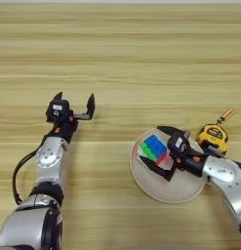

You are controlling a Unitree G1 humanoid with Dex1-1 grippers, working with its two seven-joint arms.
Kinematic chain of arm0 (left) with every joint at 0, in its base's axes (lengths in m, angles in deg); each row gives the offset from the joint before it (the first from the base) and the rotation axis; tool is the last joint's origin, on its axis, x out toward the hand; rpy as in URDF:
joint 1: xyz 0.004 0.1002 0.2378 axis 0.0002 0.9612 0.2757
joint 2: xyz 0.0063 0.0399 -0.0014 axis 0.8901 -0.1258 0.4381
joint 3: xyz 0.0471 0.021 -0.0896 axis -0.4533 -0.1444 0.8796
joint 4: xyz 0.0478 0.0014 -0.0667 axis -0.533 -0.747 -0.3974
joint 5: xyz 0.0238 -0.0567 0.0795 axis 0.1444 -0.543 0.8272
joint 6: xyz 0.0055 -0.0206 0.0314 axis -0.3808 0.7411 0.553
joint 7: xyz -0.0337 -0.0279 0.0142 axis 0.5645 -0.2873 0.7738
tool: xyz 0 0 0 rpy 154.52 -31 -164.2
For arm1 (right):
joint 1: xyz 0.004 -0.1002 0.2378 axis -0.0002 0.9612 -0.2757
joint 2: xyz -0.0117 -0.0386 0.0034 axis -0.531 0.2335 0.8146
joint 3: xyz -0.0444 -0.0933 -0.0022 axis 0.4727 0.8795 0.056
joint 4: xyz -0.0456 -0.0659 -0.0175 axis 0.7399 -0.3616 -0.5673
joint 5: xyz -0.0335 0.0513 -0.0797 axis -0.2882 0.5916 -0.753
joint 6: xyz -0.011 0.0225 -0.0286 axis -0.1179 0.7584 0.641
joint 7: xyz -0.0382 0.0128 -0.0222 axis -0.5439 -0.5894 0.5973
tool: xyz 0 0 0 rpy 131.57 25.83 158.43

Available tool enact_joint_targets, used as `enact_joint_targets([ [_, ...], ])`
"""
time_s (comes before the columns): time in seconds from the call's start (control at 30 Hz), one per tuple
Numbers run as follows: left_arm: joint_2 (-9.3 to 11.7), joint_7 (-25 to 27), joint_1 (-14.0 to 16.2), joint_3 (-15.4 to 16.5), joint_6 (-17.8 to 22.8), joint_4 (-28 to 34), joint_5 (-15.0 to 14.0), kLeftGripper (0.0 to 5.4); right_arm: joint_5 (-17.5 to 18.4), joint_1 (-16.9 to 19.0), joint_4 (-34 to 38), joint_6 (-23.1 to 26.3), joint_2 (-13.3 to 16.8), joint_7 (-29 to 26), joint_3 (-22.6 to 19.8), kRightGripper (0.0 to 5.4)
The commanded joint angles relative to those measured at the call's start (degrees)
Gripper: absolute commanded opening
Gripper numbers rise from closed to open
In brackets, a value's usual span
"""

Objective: Move the objects on the table

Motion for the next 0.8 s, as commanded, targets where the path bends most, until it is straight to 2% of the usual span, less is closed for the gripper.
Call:
enact_joint_targets([
  [0.03, -0.3, -0.2, -1.0, 0.2, -0.2, -0.7, -0.1, 5.38, -2.5, -1.7, -4.4, 0.5, 0.4, 2.3, 0.0, 5.40],
  [0.27, -0.6, -0.4, -1.3, 0.1, -0.3, -0.8, 0.0, 5.38, -4.9, -3.2, -10.0, -1.1, 0.6, 2.6, 1.5, 5.40],
  [0.5, -0.8, -0.4, -1.3, 0.0, -0.3, -0.9, 0.1, 5.38, -5.5, -4.3, -14.0, -2.7, 0.5, 2.6, 1.5, 5.40],
  [0.73, -0.9, -0.6, -1.4, 0.0, -0.5, -0.9, 0.3, 5.40, -4.9, -5.1, -15.4, -4.1, 0.0, 2.7, 1.0, 4.43],
  [0.8, -0.9, -0.7, -1.4, 0.0, -0.5, -1.0, 0.3, 5.40, -4.8, -5.2, -15.7, -4.4, -0.1, 2.7, 0.9, 3.87],
])
